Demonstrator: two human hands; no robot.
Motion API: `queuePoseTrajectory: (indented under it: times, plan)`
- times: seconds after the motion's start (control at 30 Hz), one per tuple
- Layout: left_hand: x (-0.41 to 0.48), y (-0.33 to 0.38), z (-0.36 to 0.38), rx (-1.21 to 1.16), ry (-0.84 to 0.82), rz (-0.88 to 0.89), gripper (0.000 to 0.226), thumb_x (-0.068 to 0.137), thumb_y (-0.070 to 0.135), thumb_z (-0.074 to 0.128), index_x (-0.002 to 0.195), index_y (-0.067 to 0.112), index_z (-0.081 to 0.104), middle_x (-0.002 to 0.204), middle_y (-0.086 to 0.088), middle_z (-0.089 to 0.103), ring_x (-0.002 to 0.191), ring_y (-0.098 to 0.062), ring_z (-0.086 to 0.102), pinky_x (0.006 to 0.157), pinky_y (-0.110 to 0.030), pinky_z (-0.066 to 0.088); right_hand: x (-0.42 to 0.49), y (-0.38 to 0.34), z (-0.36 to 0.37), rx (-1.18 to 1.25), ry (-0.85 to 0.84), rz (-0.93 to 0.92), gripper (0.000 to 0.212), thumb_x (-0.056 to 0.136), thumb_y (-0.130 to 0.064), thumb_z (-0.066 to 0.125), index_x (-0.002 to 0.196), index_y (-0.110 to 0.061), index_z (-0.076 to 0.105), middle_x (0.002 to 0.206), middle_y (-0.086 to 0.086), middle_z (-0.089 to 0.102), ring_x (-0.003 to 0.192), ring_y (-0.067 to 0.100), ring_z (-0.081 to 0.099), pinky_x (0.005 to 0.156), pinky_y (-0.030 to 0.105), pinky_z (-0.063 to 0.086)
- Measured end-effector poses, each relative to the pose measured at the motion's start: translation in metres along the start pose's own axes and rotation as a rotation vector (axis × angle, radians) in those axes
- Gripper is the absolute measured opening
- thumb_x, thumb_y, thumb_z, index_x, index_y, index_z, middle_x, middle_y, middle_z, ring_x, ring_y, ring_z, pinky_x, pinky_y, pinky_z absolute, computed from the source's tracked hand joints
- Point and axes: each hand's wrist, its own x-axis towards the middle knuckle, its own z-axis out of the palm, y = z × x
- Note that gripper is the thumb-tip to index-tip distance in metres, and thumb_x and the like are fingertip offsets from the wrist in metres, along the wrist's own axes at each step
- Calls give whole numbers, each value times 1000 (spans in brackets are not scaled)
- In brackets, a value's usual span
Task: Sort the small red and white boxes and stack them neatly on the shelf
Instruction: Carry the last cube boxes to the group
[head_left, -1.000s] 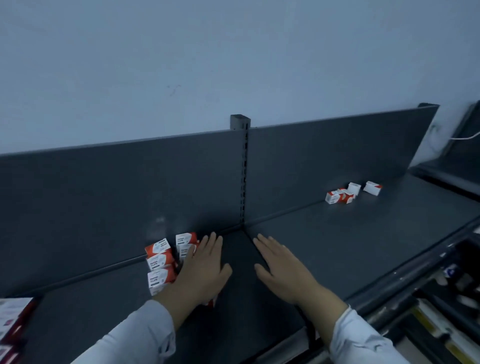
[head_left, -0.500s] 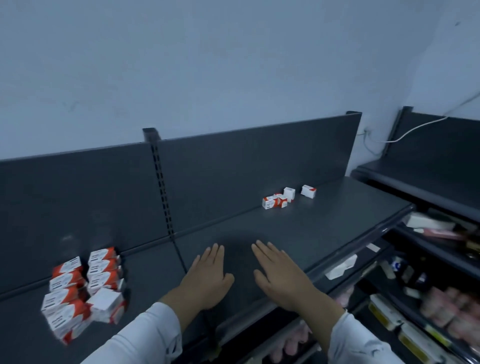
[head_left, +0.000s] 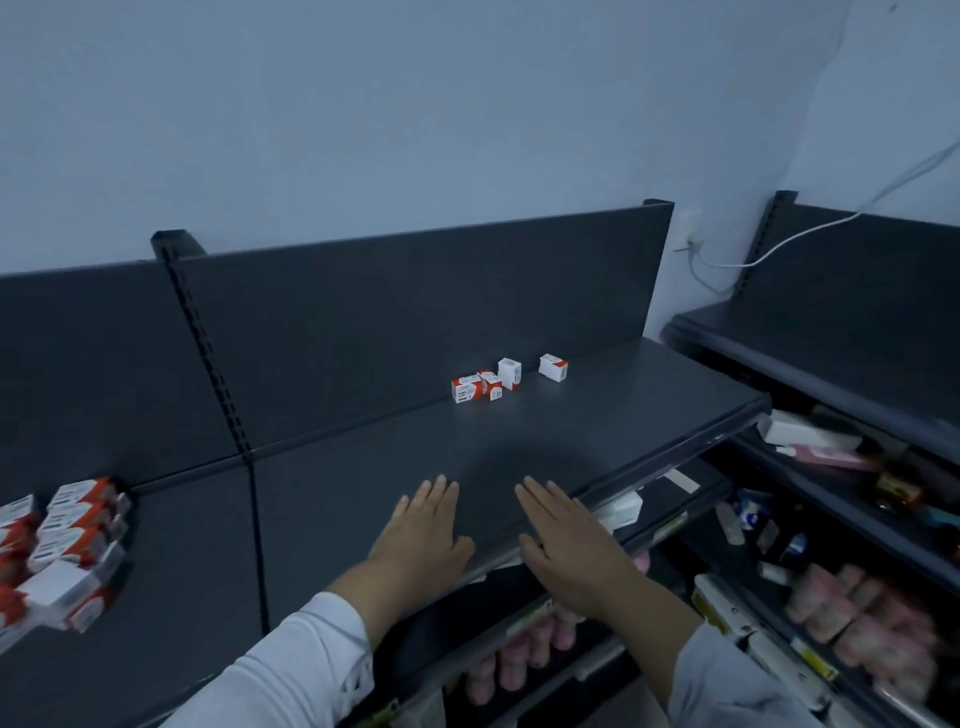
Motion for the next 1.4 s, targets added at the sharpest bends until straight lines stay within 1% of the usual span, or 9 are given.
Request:
queuePoseTrajectory:
  times: [0.27,0.4,0.53,0.7,0.83,0.97,1.23,1.4]
  plan:
    - [59,24,-2,-2,11,26,70,100,36,30,155,13,-6,163,-3,-12,150,-17,-12,122,-36,-5,26,45,-17,22,9,14,62,105,-38,26,157,-21,-3,164,-7,-10,150,11,-12,122,32,-4]
    - [103,34,2,6,8,59,69,101,37,29,155,11,-6,163,-6,-12,150,-19,-11,122,-36,-6,52,67,-24,-7,6,25,63,105,-39,26,157,-21,-3,164,-7,-11,150,10,-12,122,31,-5]
    - [141,43,5,38,-30,88,70,102,38,30,155,12,-8,162,-6,-14,150,-19,-13,122,-36,-6,84,80,-30,-37,-13,16,64,104,-39,28,157,-19,-2,164,-5,-10,150,13,-12,121,32,-5]
    - [190,37,-9,46,10,77,71,100,37,33,155,12,-5,163,-7,-10,150,-19,-10,121,-37,-5,124,90,-35,-52,19,-8,64,104,-37,30,157,-17,1,165,-3,-7,151,15,-8,122,33,-3]
    - [208,27,-19,43,3,27,72,100,38,32,155,11,-5,163,-6,-11,150,-19,-11,122,-36,-5,147,104,-38,-39,-2,-4,64,103,-37,31,157,-17,2,165,-3,-6,151,15,-7,122,34,-1]
    - [219,15,-20,11,25,-52,73,99,38,34,155,11,-5,163,-6,-12,150,-18,-11,122,-36,-5,172,113,-43,-15,-39,-37,64,103,-37,30,157,-17,1,165,-3,-7,151,15,-8,123,34,-2]
    - [226,-2,-20,-34,63,-218,74,99,38,34,155,10,-5,163,-6,-9,150,-19,-9,122,-35,-4,227,118,-37,-79,-112,-221,65,102,-35,32,157,-17,3,165,-2,-5,151,16,-7,122,36,1]
    - [235,1,-23,-84,67,-302,74,99,37,35,155,11,-6,163,-7,-10,150,-20,-9,122,-36,-4,258,129,-39,-71,-112,-334,65,101,-35,33,157,-18,4,165,-5,-3,151,16,-5,122,35,-1]
